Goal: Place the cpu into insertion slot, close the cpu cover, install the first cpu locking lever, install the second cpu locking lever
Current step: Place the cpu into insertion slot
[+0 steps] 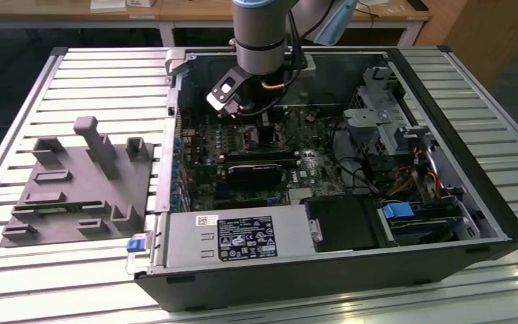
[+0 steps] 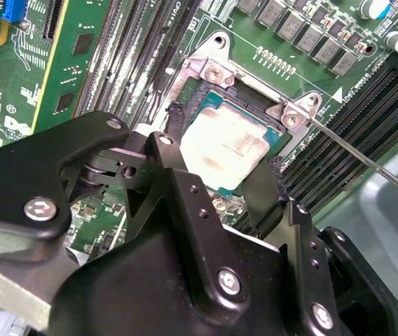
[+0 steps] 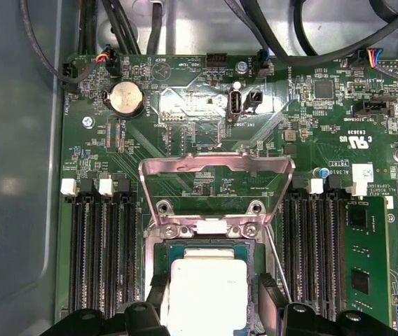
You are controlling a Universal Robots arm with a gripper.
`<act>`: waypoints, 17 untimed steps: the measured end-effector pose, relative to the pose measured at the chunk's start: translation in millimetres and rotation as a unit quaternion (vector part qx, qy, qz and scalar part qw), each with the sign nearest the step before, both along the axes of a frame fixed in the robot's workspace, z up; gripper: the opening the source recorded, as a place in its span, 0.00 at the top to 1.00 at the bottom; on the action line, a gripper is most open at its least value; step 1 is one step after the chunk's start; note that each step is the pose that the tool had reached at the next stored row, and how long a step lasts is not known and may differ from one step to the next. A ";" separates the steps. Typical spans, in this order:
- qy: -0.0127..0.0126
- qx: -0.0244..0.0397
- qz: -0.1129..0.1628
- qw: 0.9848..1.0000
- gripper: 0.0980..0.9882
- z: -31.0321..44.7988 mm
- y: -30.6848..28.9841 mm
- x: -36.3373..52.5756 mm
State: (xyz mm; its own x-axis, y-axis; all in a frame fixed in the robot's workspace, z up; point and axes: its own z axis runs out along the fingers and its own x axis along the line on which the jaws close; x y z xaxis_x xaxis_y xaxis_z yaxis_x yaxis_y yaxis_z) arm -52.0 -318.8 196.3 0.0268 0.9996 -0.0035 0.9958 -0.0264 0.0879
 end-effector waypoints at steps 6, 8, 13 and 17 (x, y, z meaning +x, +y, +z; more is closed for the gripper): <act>0.000 -0.001 0.000 1.000 0.42 0.4 0.1 0.0; 0.000 -0.001 0.000 1.000 0.42 0.4 0.0 0.0; 0.000 -0.002 0.000 1.000 0.42 0.4 0.1 0.1; 0.000 -0.003 0.000 1.000 0.42 0.5 0.0 0.0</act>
